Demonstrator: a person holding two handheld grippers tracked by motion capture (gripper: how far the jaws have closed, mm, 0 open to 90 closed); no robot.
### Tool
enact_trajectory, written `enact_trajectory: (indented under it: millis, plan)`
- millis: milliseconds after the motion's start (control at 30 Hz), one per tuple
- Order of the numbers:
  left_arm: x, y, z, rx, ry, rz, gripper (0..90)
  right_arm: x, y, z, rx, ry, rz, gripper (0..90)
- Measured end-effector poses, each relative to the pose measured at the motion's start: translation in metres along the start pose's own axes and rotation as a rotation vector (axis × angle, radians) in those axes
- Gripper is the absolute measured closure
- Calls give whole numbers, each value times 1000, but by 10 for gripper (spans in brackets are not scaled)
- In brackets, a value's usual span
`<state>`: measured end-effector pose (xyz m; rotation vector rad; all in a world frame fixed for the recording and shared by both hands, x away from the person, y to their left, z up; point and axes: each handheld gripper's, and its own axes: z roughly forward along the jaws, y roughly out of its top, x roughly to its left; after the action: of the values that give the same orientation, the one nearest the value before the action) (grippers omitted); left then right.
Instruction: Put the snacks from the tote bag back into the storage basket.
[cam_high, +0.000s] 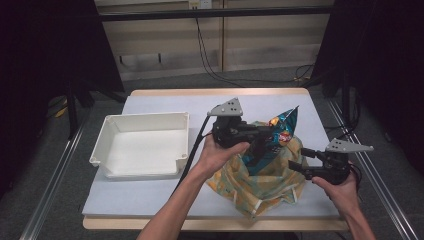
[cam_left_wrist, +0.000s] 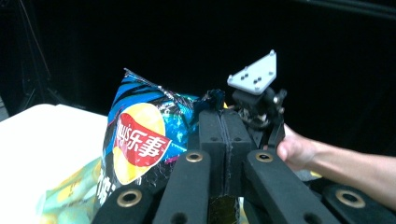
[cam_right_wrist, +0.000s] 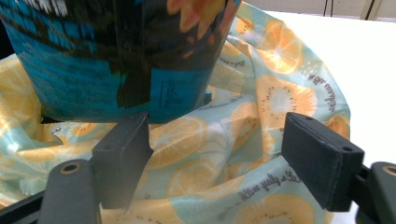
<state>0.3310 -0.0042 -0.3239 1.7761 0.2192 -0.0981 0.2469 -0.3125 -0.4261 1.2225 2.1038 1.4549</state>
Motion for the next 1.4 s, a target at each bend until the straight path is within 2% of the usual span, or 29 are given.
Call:
enact_trajectory:
  millis: [100, 200, 533, 567, 633, 667, 767, 900, 1000, 1067, 1167, 1233, 1400]
  plan:
    - [-1, 5, -1, -3, 4, -5, 896, 1, -2, -1, -8, -3, 10, 223]
    - [-2, 12, -2, 3, 8, 17, 896, 3, -6, -4, -15, -5, 17, 216]
    - [-4, 43, -14, -46, 5, 37, 896, 6, -13, -11, -35, -10, 27, 217]
    - [-6, 45, -16, -31, 25, 40, 896, 6, -13, -12, -31, -12, 25, 217]
    - [-4, 47, -20, -28, 33, 44, 896, 7, -14, -13, -33, -15, 24, 217]
    - [-4, 48, -22, -39, 39, 31, 896, 8, -15, -13, -33, -15, 28, 217]
    - [-3, 53, -32, -62, 37, 27, 897, 10, -17, -14, -27, -15, 26, 217]
    - [-5, 67, -43, -102, 36, 36, 897, 10, -17, -14, -39, -9, 20, 217]
    - [-5, 75, -49, -103, 50, 50, 897, 13, -16, -14, -45, -7, 24, 217]
    - [-3, 75, -55, -121, 54, 44, 897, 14, -17, -14, -48, -12, 21, 217]
    - [-2, 68, -57, -101, 86, 34, 897, 15, -18, -15, -42, -25, 11, 209]
    - [-2, 63, -60, -104, 92, 25, 897, 16, -19, -16, -45, -28, 19, 204]
    - [0, 61, -80, -108, 123, 37, 896, 21, -19, -20, -58, -34, 20, 166]
